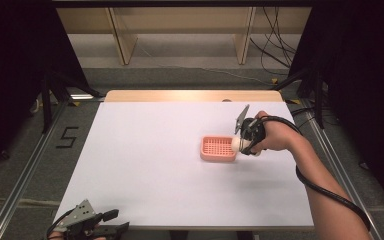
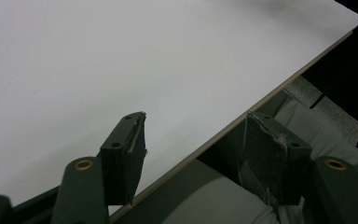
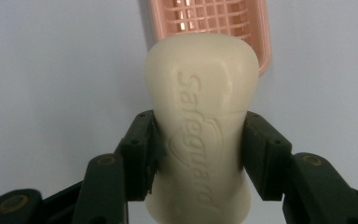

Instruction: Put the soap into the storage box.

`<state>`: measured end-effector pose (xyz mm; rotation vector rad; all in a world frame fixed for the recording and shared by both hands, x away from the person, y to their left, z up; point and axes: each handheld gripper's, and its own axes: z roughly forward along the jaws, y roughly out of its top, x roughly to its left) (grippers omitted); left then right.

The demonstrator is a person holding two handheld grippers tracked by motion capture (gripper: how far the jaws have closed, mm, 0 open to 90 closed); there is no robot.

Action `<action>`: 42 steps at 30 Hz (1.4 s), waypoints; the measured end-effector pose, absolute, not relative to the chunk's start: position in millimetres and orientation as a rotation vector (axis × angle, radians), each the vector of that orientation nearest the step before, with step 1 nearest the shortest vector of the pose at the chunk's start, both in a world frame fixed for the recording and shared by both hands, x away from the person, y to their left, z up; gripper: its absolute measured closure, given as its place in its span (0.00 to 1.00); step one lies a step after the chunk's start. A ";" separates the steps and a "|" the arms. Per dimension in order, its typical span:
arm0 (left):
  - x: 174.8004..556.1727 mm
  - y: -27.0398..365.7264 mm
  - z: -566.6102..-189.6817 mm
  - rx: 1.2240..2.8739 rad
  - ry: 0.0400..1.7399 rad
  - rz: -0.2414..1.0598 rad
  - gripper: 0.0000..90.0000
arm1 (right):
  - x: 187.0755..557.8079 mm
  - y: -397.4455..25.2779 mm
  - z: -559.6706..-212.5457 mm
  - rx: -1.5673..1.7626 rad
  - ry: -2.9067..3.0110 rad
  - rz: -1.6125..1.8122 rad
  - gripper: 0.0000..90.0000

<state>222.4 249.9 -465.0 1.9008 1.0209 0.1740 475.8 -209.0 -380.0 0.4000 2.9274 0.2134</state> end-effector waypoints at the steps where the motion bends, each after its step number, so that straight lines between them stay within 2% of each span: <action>1: 222.4 249.8 -465.0 1.902 1.021 0.174 0.43 | 478.0 -209.4 -380.9 0.368 2.932 0.223 0.56; 15: 222.8 251.4 -464.4 1.938 1.013 0.187 0.43 | 479.4 -199.0 -380.5 0.354 2.926 0.256 0.56; 17: 222.0 249.8 -464.7 1.900 1.020 0.177 0.43 | 481.5 -197.3 -381.3 0.328 2.923 0.264 0.56; 42: 221.8 249.3 -464.1 1.909 1.018 0.178 0.43 | 481.5 -179.0 -379.6 0.342 2.925 0.333 0.56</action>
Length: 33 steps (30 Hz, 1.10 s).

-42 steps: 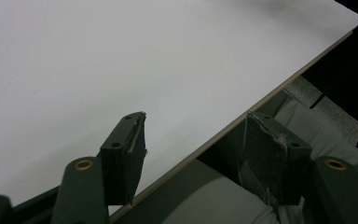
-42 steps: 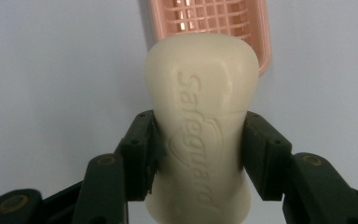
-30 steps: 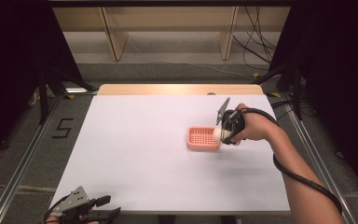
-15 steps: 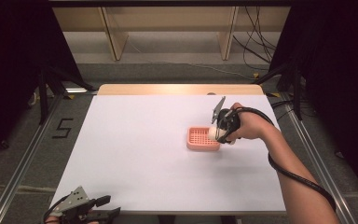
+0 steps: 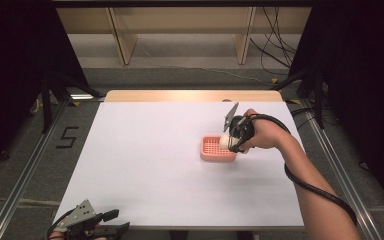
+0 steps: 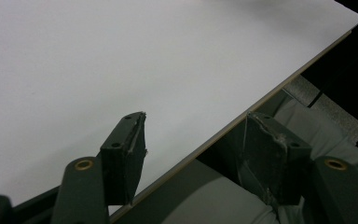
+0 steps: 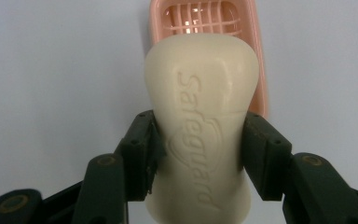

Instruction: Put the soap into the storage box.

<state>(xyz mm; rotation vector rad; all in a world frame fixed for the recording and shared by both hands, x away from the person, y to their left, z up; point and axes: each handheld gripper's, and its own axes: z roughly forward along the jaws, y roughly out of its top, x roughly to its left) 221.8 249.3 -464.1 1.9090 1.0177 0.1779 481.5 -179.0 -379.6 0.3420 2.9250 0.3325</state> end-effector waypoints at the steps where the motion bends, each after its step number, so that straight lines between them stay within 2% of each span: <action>1: 221.9 249.5 -464.0 1.910 1.017 0.176 0.43 | 483.4 -179.3 -379.6 0.309 2.915 0.322 0.56; 33: 222.0 249.2 -464.1 1.910 1.019 0.175 0.43 | 485.0 -163.7 -385.5 0.308 2.926 0.346 0.56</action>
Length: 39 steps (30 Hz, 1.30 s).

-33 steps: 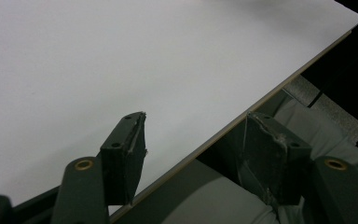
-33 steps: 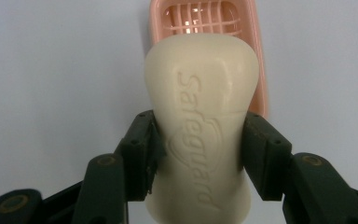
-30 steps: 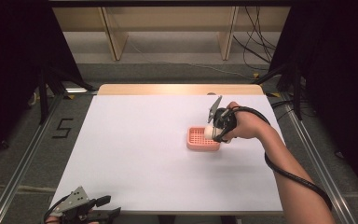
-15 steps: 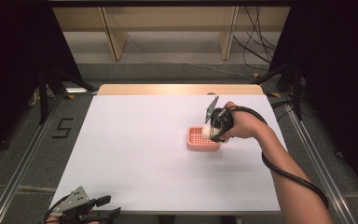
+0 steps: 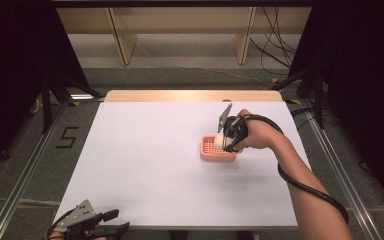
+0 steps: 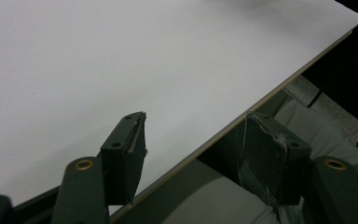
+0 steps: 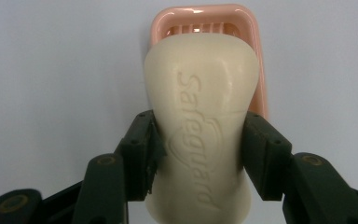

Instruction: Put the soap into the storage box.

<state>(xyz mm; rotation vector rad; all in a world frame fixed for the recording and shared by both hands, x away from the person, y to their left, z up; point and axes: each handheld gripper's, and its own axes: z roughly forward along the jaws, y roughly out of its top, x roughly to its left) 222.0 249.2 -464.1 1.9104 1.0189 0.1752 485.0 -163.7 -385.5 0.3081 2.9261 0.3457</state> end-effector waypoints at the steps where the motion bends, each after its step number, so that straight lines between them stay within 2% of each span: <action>1: 222.0 249.2 -464.1 1.911 1.018 0.176 0.43 | 485.5 -163.5 -385.4 0.283 2.921 0.346 0.56; 39: 221.8 249.7 -464.3 1.907 1.022 0.179 0.43 | 490.2 -151.8 -390.0 0.280 2.910 0.351 0.56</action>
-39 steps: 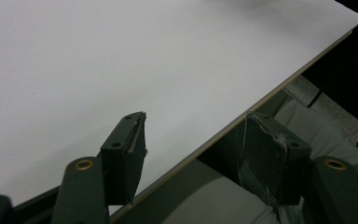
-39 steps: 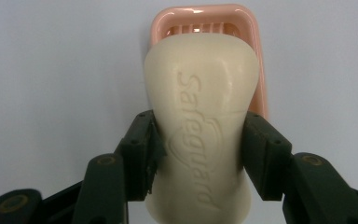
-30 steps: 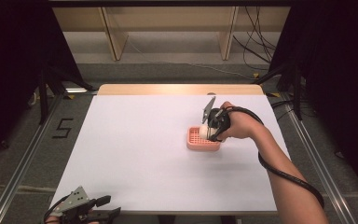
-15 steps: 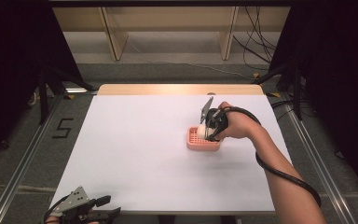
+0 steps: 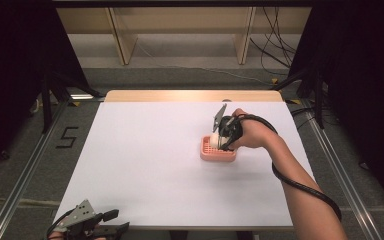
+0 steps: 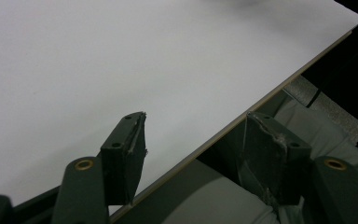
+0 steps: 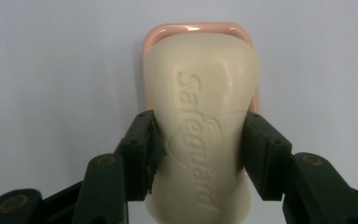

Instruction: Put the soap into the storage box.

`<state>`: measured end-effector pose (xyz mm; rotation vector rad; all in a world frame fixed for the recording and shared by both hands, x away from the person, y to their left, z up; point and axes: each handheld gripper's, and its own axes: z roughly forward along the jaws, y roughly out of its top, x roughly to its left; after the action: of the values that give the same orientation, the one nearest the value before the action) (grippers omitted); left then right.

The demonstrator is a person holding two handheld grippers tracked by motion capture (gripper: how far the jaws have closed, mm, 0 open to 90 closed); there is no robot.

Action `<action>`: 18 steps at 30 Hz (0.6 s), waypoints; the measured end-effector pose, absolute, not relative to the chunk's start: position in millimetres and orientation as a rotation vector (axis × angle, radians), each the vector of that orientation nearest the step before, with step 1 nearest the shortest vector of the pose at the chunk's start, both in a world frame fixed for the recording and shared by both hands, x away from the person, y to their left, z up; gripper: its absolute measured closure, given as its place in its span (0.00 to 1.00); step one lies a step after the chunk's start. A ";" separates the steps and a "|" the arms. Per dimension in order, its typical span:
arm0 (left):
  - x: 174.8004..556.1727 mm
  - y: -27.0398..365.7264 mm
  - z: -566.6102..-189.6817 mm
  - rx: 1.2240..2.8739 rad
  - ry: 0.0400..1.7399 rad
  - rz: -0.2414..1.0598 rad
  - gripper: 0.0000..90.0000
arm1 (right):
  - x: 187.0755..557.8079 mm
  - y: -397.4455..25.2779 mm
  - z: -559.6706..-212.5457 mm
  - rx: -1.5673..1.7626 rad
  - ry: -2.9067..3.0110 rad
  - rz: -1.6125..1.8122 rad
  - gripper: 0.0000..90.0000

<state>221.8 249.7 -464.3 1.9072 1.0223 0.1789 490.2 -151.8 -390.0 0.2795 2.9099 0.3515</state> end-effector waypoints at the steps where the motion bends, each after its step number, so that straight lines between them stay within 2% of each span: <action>1: 221.8 249.7 -464.3 1.908 1.021 0.179 0.43 | 490.6 -151.5 -390.1 0.268 2.906 0.355 0.56; 18: 222.4 250.1 -464.9 1.911 1.017 0.174 0.43 | 494.2 -147.1 -393.1 0.265 2.900 0.338 0.56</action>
<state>222.4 250.1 -464.9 1.9106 1.0166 0.1743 494.2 -147.1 -393.1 0.2650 2.8998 0.3385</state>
